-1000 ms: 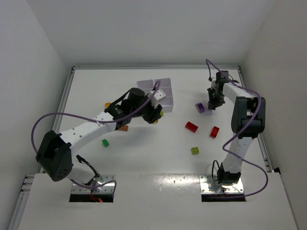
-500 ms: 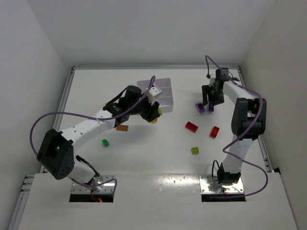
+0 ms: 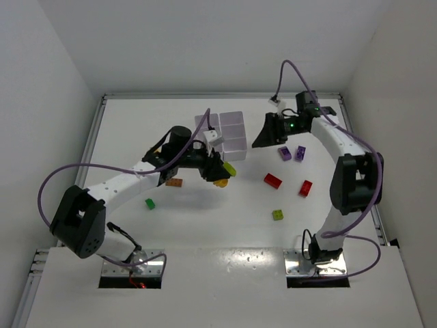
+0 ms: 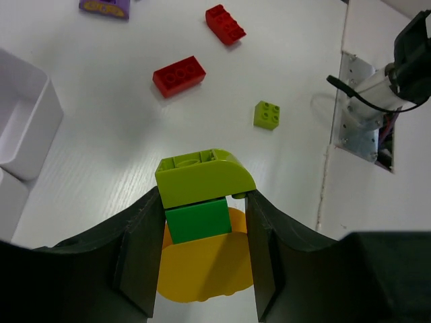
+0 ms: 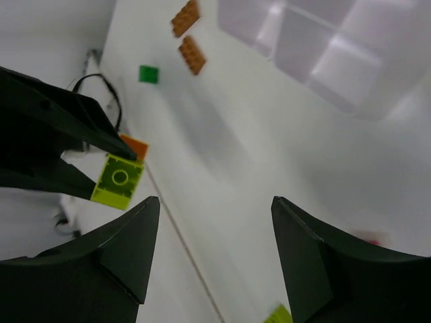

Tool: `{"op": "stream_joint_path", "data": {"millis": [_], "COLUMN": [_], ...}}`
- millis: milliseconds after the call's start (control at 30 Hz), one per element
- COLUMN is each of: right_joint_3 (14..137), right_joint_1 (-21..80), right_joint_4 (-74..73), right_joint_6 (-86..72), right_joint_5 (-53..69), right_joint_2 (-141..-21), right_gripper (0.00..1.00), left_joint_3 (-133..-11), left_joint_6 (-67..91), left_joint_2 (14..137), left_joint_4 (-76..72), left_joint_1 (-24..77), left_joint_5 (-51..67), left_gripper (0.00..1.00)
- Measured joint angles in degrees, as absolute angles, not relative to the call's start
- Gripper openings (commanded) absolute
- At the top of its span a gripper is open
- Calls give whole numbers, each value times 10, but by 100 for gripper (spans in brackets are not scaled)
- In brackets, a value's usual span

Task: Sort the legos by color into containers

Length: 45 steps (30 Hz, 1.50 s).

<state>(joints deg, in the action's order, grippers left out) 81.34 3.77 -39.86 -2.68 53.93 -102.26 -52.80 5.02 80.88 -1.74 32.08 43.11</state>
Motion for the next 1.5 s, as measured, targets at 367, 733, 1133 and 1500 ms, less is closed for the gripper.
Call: {"op": "stream_joint_path", "data": {"millis": [367, 733, 1133, 1500], "right_joint_3": [819, 819, 846, 864], "right_joint_1": [125, 163, 199, 205], "right_joint_4": [-421, -442, -451, -449], "right_joint_6": [-63, -46, -29, -28], "right_joint_5": [630, 642, 613, 608], "right_joint_2": [-1078, -1074, -1073, -1074], "right_gripper": [68, 70, 75, 53], "left_joint_3": [-530, -541, -549, -551], "left_joint_6": [-21, -44, -48, -51], "left_joint_2": [779, 781, 790, 790], "left_joint_4": [-1, 8, 16, 22], "left_joint_1": [387, 387, 389, 394], "left_joint_5": [269, 185, 180, 183], "left_gripper": [0, 0, 0, 0]}}
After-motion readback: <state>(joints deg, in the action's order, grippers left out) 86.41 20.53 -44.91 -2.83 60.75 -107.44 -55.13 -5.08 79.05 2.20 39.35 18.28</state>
